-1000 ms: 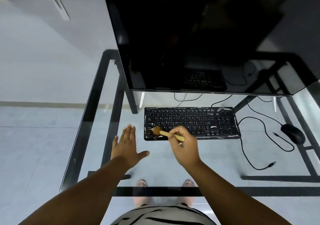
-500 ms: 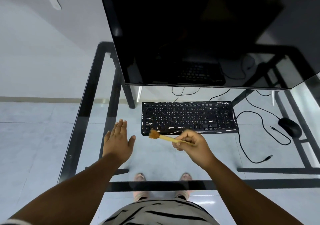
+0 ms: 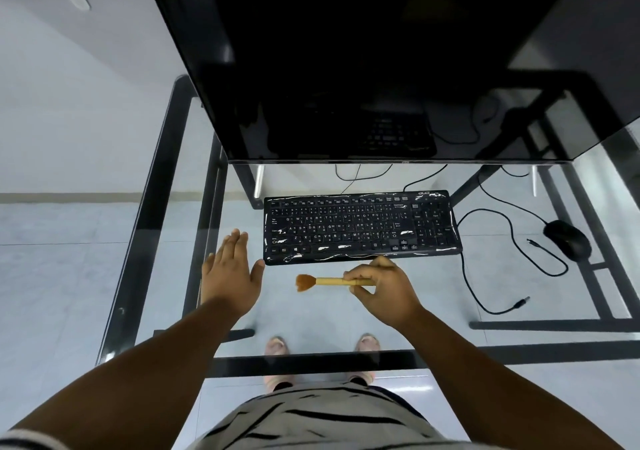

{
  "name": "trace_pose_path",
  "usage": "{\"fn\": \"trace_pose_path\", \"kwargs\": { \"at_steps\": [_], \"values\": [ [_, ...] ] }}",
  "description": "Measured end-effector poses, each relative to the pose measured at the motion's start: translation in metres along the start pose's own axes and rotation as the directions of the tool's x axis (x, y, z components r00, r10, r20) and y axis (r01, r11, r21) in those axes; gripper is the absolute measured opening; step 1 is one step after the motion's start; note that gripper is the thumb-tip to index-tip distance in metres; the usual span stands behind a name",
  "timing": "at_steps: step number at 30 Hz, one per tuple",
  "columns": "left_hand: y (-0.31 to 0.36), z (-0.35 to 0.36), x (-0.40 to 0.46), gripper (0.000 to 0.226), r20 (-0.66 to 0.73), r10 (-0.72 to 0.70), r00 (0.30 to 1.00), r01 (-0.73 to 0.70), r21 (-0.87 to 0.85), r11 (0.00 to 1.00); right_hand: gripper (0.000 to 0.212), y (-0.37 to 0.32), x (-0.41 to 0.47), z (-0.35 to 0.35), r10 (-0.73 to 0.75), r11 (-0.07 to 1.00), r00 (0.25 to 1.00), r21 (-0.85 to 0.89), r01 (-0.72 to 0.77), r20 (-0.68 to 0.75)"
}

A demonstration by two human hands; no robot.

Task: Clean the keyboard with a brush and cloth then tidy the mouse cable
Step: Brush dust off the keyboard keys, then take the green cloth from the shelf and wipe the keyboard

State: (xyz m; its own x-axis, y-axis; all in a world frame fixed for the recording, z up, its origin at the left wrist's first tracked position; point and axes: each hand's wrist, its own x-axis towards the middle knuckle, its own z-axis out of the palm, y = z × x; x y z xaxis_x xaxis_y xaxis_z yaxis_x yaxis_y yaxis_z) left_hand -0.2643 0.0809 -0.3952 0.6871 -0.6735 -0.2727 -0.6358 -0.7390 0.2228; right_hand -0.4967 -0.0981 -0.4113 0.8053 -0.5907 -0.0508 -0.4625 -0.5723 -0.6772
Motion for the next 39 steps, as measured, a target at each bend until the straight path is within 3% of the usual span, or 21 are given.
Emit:
{"fn": "trace_pose_path", "kwargs": {
  "at_steps": [4, 9, 14, 21, 29, 39],
  "values": [
    [0.011, 0.001, 0.002, 0.065, -0.015, -0.003, 1.000, 0.003, -0.014, 1.000, 0.023, 0.001, 0.001, -0.003, -0.119, 0.988, 0.991, -0.103, 0.113, -0.055],
    [0.023, 0.002, 0.002, 0.066, -0.035, -0.021, 0.999, 0.021, 0.005, 1.000, 0.017, 0.007, 0.003, -0.004, -0.150, 0.981, 0.989, -0.125, 0.148, -0.007],
    [0.042, -0.006, 0.001, 0.066, -0.098, -0.014, 0.995, 0.015, 0.009, 1.000, 0.024, 0.004, 0.012, -0.018, -0.186, 0.980, 0.982, -0.061, 0.187, 0.033],
    [0.054, -0.058, 0.012, 0.064, -0.302, 0.012, 0.953, 0.000, 0.037, 0.999, 0.035, -0.031, 0.057, -0.070, -0.333, 0.936, 0.935, 0.078, 0.343, -0.118],
    [0.046, -0.164, 0.032, 0.064, -0.597, 0.056, 0.800, -0.045, 0.033, 0.998, 0.032, -0.124, 0.116, -0.123, -0.463, 0.822, 0.811, 0.169, 0.544, -0.358],
    [-0.009, -0.319, 0.075, 0.063, -0.812, 0.177, 0.557, -0.138, 0.120, 0.983, 0.038, -0.294, 0.196, -0.162, -0.604, 0.675, 0.550, -0.002, 0.738, -0.577]
  ]
}}
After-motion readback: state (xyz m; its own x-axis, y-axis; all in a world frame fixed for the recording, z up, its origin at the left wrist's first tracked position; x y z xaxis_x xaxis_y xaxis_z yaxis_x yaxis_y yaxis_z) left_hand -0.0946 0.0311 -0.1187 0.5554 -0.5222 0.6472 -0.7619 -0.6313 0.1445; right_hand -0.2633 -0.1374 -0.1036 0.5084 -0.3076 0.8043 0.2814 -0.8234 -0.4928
